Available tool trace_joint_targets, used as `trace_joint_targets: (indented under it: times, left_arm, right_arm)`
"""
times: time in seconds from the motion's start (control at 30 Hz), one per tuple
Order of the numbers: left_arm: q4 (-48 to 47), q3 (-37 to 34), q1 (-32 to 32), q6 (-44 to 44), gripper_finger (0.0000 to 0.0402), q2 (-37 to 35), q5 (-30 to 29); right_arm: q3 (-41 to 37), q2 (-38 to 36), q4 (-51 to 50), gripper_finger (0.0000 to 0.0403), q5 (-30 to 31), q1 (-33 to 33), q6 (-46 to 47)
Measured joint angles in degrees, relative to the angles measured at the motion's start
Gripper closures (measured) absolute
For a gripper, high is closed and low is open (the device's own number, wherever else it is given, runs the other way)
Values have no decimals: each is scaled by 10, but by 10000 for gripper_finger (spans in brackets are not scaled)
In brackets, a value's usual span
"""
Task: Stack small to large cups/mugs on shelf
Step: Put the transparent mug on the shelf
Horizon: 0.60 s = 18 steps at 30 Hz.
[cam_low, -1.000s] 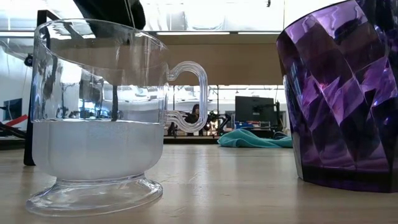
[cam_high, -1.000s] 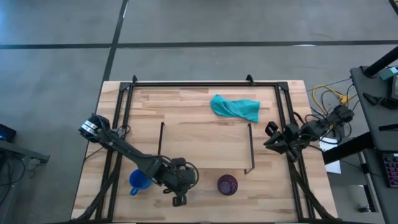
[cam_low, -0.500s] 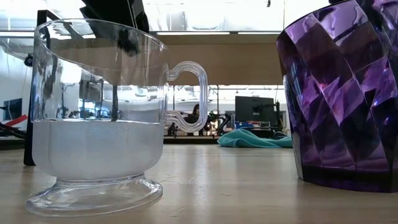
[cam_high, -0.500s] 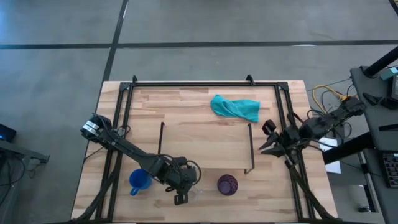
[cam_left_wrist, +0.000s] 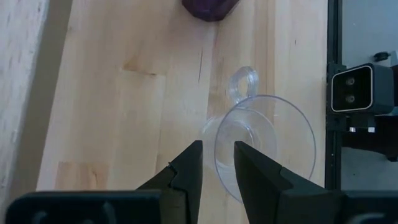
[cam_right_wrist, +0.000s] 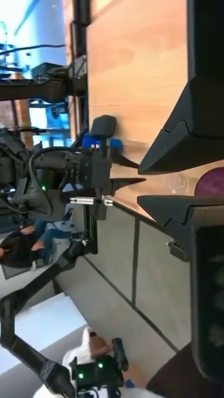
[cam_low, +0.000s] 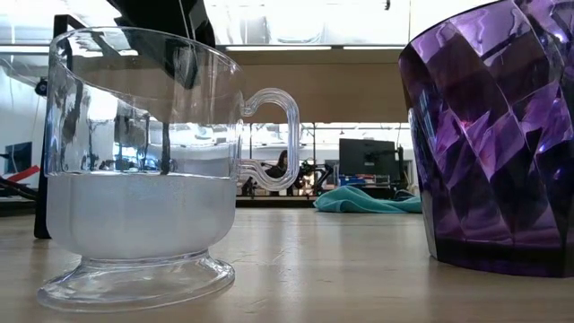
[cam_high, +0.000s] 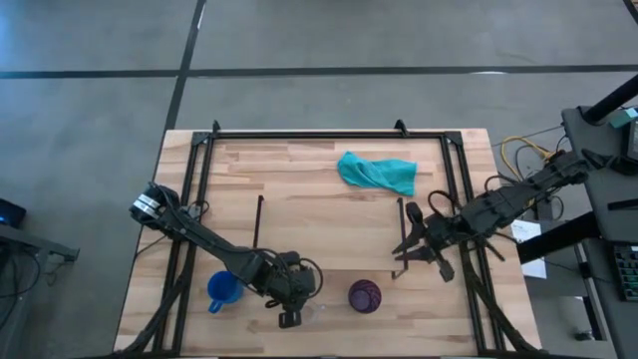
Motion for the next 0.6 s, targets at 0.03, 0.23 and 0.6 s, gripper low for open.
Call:
trace_joint_targets:
  times: [0.03,0.23,0.6]
  left_arm:
    - [0,0,0,0,324,0,0]
    - [0,1,0,-3,324,1,2]
    - [5,22,-23,-50,324,4,29]
  right_arm:
    - [6,8,0,344,0,0,9]
    - [26,44,-2,344,0,0,17]
    - [27,49,-22,344,0,0,17]
